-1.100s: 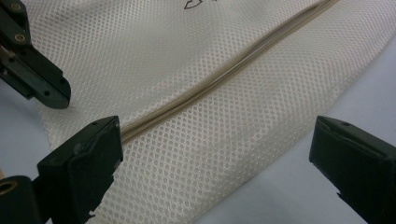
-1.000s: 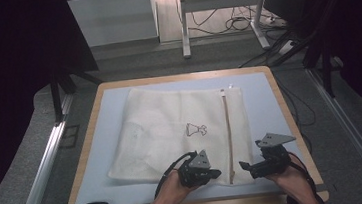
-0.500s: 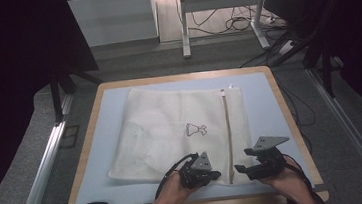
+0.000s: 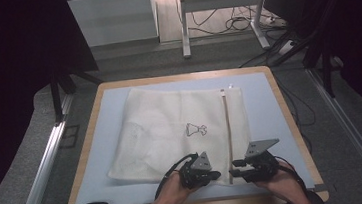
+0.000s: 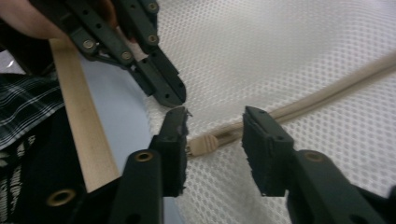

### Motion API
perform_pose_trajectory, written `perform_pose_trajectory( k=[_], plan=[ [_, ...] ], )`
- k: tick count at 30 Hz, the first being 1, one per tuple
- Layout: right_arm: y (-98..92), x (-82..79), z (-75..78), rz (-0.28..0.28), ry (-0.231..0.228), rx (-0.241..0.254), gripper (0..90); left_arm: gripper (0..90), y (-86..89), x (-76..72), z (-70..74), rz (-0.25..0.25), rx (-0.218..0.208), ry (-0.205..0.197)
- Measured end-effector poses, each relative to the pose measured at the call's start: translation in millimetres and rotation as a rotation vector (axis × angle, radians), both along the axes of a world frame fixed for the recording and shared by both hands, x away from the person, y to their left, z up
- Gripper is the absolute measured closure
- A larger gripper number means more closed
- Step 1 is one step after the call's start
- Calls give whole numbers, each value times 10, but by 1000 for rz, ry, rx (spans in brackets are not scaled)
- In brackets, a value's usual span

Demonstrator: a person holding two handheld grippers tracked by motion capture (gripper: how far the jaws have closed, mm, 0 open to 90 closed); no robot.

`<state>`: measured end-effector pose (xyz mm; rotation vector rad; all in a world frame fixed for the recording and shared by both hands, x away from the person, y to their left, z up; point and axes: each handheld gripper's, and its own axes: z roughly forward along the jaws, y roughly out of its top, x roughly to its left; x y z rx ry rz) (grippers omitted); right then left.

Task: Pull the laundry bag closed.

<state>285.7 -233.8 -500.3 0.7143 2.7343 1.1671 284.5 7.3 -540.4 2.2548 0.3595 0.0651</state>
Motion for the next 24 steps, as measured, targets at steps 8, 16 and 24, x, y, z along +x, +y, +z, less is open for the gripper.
perform_pose_trajectory(
  k=[8,16,24],
  plan=[
    [44,31,-48,37,36,-10,651,891,0,-1,0,0,0,0],
    [24,31,-17,53,66,15,718,891,3,0,3,-4,7,-4],
    [51,-26,30,92,54,-11,815,887,3,-3,3,-2,6,-7]
  ],
)
